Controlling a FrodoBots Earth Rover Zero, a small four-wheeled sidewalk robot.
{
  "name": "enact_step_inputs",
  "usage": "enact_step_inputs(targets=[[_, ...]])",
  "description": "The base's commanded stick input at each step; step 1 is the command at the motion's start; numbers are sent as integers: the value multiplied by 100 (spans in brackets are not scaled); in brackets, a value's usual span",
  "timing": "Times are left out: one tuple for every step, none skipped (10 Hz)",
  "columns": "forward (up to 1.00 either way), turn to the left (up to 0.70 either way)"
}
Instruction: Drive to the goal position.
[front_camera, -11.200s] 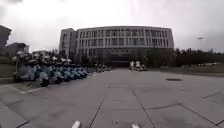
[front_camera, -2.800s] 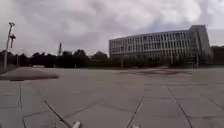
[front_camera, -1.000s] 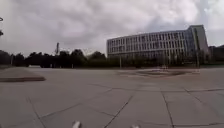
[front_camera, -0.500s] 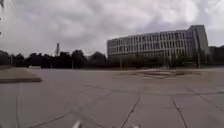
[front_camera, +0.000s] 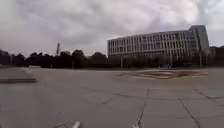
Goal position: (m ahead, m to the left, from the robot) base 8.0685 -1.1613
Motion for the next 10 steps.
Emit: enact_step_inputs(targets=[[70, -29], [70, 0], [70, 0], [70, 0], [70, 0], [70, 0], [70, 0], [70, 0], [70, 0], [70, 0]])
